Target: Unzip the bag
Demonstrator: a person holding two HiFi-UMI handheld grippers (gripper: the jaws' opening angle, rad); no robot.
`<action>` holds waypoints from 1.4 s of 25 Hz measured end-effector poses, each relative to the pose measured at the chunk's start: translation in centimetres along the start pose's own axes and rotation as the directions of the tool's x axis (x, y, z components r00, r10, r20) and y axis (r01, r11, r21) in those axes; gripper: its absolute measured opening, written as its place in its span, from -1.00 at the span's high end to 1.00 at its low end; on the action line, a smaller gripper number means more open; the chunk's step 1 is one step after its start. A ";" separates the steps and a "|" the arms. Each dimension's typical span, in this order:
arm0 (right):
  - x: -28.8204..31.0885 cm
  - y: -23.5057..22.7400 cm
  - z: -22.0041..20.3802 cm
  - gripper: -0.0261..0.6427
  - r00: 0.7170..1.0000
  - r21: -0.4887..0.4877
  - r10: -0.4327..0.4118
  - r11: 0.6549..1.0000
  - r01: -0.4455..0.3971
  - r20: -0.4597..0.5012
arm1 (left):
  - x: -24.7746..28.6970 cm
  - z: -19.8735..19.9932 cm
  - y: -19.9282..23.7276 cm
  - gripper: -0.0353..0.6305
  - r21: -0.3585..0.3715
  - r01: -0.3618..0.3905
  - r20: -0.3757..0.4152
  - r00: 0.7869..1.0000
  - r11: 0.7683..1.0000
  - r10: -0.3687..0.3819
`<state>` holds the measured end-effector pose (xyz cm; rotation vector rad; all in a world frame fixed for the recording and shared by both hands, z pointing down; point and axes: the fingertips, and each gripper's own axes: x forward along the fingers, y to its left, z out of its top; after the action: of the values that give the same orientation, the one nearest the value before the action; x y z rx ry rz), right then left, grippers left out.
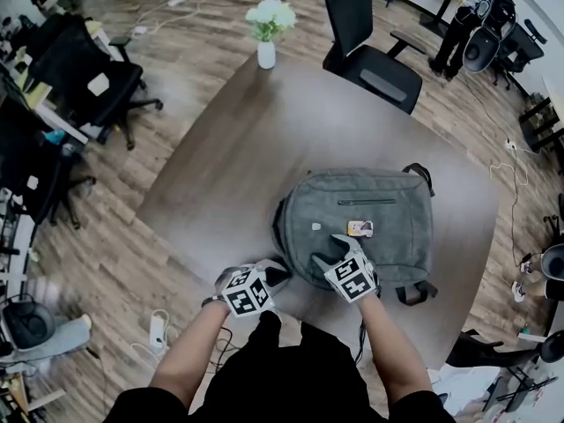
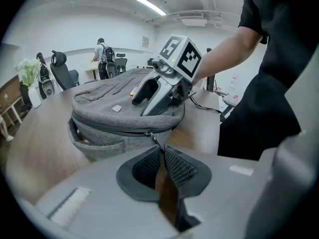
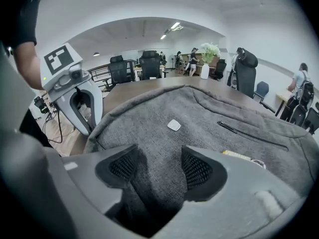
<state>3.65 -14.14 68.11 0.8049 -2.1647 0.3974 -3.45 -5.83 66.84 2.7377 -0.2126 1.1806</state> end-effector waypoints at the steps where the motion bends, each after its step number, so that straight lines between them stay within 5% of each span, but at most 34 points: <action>1: 0.1 -0.1 0.2 0.10 1.000 0.008 -0.009 1.000 0.009 0.001 | 0.0 0.0 0.0 0.76 -0.002 -0.002 0.001 1.000 1.000 0.002; 35: 3.9 -4.2 5.5 0.14 0.983 0.235 -0.181 0.957 0.171 0.021 | 3.7 1.9 -1.9 0.74 -0.003 0.059 0.007 0.998 0.998 -0.059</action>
<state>1.43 -21.73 67.60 1.1365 -2.0882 0.5532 0.74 -4.56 68.11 2.7258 -0.1332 1.1551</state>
